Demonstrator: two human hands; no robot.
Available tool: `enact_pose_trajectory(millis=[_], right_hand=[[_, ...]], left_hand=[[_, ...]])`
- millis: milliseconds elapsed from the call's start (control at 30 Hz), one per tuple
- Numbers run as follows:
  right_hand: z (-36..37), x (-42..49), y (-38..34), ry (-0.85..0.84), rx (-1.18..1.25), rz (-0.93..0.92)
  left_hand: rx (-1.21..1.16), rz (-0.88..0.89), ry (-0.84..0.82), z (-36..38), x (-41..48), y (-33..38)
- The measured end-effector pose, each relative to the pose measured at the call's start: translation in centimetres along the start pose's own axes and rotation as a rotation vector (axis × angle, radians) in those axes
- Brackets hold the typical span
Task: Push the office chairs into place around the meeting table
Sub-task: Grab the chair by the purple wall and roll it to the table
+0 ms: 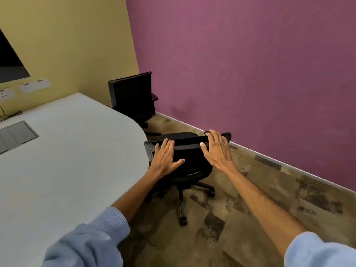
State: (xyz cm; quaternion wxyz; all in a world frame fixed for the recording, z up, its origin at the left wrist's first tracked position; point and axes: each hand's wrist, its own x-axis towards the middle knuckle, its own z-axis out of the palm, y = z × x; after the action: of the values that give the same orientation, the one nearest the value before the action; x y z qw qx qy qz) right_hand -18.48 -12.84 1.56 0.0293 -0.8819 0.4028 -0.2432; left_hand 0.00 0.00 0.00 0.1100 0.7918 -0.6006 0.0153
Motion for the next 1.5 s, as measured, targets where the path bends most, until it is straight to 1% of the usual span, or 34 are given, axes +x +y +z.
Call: enact_pose_trajectory(millis=[100, 167, 200, 333, 433, 600, 733, 900, 1100, 1300, 1500], right_hand=[[1.9, 0.1, 0.9, -0.187, -0.005, -0.039], [3.4, 0.0, 1.1, -0.314, -0.011, -0.054], [4.1, 0.0, 1.3, -0.343, -0.028, -0.069], [5.0, 1.2, 1.1, -0.286, -0.040, -0.069], [5.2, 2.4, 1.1, -0.262, -0.071, -0.075], [6.1, 4.1, 1.8, -0.291, -0.137, -0.087], [6.7, 5.9, 1.7, -0.347, -0.174, -0.067], [7.3, 6.8, 1.8, -0.349, -0.250, -0.100], [7.9, 7.5, 2.6, -0.324, -0.292, -0.142], [8.2, 8.4, 5.0, -0.313, -0.310, -0.195], [7.9, 9.5, 9.3, -0.286, -0.272, -0.283]], left_hand=[[0.026, -0.059, -0.093, 1.0, 0.6, -0.3], [0.024, -0.099, -0.096, 1.2, 0.9, -0.7], [0.025, -0.096, -0.075, 1.3, 1.1, -0.6], [0.051, -0.065, 0.007, 1.3, 2.1, -0.8], [0.100, -0.067, -0.014, 1.2, 3.4, -0.8], [0.060, -0.051, -0.029, 1.8, 5.5, -1.4], [0.115, -0.057, -0.104, 1.9, 6.9, -2.4], [0.154, -0.065, -0.191, 1.9, 8.0, -2.8], [0.139, -0.103, -0.153, 2.8, 8.4, -2.6], [0.158, -0.120, -0.090, 3.7, 8.9, -1.0], [0.192, -0.219, -0.095, 4.6, 9.8, 3.2]])
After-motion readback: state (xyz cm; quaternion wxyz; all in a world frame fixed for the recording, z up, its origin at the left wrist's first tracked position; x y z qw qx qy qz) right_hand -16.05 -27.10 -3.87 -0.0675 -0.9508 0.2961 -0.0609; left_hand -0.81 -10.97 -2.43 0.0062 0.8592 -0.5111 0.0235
